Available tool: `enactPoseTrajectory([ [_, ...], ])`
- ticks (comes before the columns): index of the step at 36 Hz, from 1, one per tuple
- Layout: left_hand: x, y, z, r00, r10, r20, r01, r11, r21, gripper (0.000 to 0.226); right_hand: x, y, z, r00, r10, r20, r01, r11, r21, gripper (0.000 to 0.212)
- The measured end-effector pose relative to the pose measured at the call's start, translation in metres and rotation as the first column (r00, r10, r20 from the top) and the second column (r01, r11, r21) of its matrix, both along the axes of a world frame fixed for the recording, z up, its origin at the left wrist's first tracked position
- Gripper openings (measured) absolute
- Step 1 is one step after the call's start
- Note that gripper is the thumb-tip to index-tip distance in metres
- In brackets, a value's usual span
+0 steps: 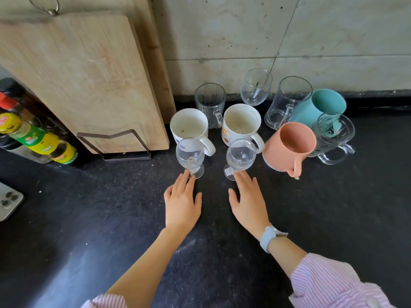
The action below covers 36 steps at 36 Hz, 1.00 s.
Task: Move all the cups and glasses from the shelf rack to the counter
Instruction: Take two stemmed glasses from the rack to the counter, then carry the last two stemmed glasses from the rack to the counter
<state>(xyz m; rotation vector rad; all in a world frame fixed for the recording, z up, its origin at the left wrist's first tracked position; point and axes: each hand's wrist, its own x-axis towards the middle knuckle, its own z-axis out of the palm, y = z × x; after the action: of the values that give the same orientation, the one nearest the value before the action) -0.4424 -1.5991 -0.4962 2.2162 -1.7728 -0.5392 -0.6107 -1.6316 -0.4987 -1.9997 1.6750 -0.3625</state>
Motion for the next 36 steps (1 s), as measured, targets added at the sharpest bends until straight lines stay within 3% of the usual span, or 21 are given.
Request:
enactPoseTrajectory([
  [2,0.000,0.004,-0.005,0.992,-0.077,0.101,0.070,0.995,0.064,0.058,-0.003,0.003,-0.008,0.967,0.129,-0.219,-0.133,0.991,-0.003,0.053],
  [4,0.001,0.004,-0.008,0.981,-0.122,0.152,0.105,0.987,0.118,0.064,-0.006,0.003,-0.013,0.933,0.178,-0.313,-0.180,0.983,0.022,0.058],
  [14,0.002,-0.011,-0.008,0.968,-0.181,0.175,0.127,0.951,0.282,0.069,-0.006,-0.016,-0.015,0.868,0.264,-0.420,-0.239,0.964,0.113,0.064],
  [18,0.007,-0.007,0.002,0.972,-0.167,0.163,0.110,0.944,0.310,0.065,0.000,-0.012,-0.002,0.880,0.258,-0.400,-0.194,0.962,0.193,0.062],
  [21,0.018,0.010,0.013,0.980,-0.115,0.161,0.069,0.961,0.267,0.060,0.012,0.001,0.014,0.923,0.236,-0.303,-0.175,0.961,0.216,0.059],
  [26,0.055,0.061,0.038,0.985,0.023,0.171,-0.053,0.984,0.170,0.054,0.046,0.035,0.047,0.934,0.323,-0.153,-0.303,0.943,0.138,0.047],
  [36,0.160,0.262,0.116,0.879,0.442,0.180,-0.437,0.897,-0.066,0.046,0.183,0.177,0.120,0.713,0.699,-0.046,-0.701,0.713,-0.031,0.037],
])
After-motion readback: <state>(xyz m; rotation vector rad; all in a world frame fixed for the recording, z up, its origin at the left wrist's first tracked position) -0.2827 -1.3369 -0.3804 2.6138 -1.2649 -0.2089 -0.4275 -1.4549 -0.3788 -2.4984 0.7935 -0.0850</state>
